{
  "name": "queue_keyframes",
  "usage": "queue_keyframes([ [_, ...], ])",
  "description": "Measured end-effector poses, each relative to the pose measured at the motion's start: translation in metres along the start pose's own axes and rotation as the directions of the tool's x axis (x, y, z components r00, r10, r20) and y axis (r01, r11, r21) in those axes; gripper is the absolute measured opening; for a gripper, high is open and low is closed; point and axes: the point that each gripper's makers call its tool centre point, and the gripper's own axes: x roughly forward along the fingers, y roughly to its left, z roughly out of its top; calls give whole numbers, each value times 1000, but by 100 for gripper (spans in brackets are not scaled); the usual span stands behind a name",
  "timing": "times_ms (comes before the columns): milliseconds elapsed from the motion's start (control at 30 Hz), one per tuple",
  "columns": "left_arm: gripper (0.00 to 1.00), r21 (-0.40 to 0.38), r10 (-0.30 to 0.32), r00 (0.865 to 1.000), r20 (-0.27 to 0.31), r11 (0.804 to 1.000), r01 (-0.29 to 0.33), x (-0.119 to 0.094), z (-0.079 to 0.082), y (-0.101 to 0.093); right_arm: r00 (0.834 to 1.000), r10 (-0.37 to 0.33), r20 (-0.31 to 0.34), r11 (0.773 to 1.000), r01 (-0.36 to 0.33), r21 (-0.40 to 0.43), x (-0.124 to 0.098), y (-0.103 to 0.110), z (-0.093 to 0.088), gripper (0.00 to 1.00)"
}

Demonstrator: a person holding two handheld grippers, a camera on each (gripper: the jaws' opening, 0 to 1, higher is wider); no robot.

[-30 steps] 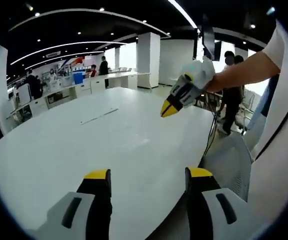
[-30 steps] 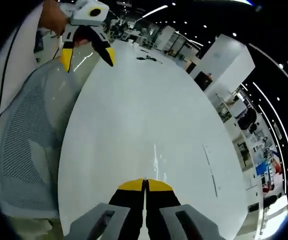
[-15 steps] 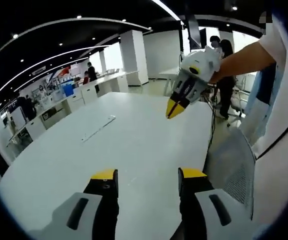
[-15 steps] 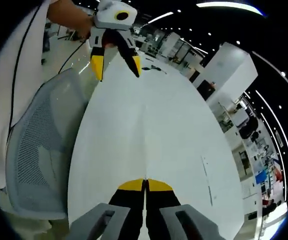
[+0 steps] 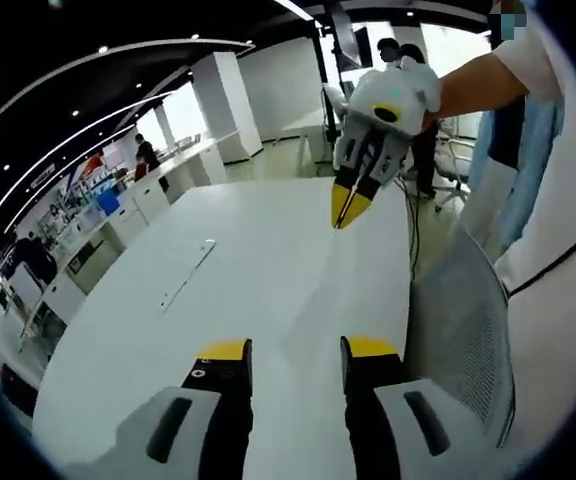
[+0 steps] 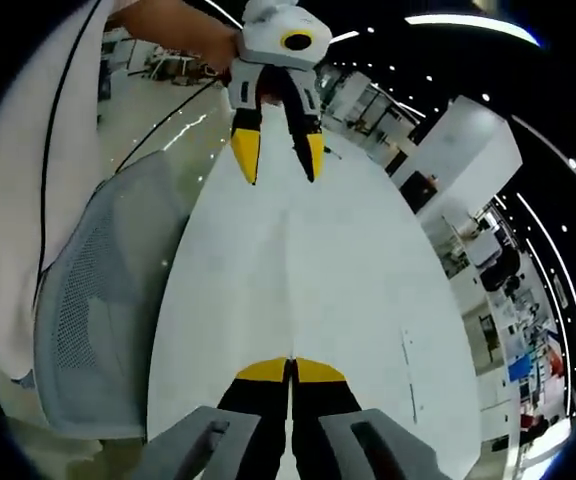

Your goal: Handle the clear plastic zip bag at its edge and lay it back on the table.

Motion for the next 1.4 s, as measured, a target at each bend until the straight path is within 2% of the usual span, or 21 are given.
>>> queue_keyframes([
  [267,26,112,-53,996,-72,992,61,9,0,-14,1000,18,-13,1000,-18,-6,-7,3,3,0],
  [500,21,166,-82,990,-118,981,102,13,2,-18,999,32,-26,999,-33,-20,-12,5,8,0],
  [833,17,198,-120,972,-200,967,160,14,-6,-20,998,46,-33,998,-47,-31,-15,7,14,0],
  [1067,16,206,-142,963,-229,960,190,17,-6,-22,998,53,-38,998,-55,-36,-17,7,17,0],
  [1267,12,219,-157,946,-282,950,223,18,-15,-24,998,56,-40,997,-58,-43,-18,8,19,0],
  [1400,9,218,-161,944,-289,949,229,17,-16,-24,997,60,-41,997,-62,-44,-19,9,21,0],
])
